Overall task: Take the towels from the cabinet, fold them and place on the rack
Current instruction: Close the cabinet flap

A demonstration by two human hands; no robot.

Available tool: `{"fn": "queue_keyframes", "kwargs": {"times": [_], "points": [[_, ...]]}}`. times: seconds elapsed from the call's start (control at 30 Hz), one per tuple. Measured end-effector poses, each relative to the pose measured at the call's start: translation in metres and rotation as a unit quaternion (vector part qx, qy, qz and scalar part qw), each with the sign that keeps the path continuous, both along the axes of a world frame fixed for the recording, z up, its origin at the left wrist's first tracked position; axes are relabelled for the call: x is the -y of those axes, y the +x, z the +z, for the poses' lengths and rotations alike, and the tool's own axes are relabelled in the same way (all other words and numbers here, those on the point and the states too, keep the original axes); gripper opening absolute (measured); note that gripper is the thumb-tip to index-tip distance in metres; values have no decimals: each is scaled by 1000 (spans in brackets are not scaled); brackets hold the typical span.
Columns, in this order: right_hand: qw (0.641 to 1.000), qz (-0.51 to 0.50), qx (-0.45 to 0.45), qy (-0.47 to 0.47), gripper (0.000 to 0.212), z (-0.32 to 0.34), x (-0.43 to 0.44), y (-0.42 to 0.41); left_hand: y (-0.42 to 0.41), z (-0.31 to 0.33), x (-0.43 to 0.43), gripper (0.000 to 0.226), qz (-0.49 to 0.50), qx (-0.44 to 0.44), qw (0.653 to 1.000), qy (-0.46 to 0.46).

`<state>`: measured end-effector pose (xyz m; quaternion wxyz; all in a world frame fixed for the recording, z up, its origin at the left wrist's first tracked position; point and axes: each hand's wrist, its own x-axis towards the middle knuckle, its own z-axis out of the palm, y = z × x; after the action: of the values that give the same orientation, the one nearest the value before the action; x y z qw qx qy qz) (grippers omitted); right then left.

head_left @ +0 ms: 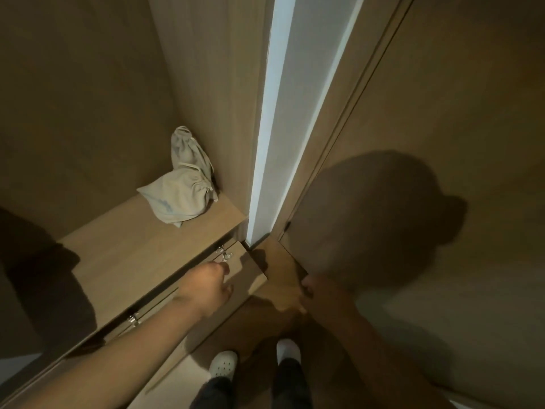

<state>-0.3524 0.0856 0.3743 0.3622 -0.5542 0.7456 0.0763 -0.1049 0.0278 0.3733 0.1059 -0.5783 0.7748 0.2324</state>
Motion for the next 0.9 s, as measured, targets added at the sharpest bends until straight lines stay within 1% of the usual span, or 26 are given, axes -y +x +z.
{"fn": "queue_keyframes", "kwargs": {"times": [0.13,0.27,0.37,0.53,0.77,0.83,0.9], "points": [[998,62,27,8,26,-42,24,-17,-15,-39,1,41,49,-3,999,5],[997,79,27,1,44,-98,47,-32,-30,-101,0,40,96,-14,995,20],[995,98,26,0,44,-155,65,-38,-36,-162,1,40,122,-11,992,34],[992,121,20,-5,44,-273,89,-34,-33,-281,5,41,136,1,990,30],[989,148,15,-12,43,-473,121,-25,-26,-472,22,44,94,8,995,30],[990,140,19,-12,48,-527,128,-25,-22,-521,32,47,89,2,996,24],[990,137,22,-15,53,-567,137,-26,-19,-557,47,49,87,-10,996,10]]}}
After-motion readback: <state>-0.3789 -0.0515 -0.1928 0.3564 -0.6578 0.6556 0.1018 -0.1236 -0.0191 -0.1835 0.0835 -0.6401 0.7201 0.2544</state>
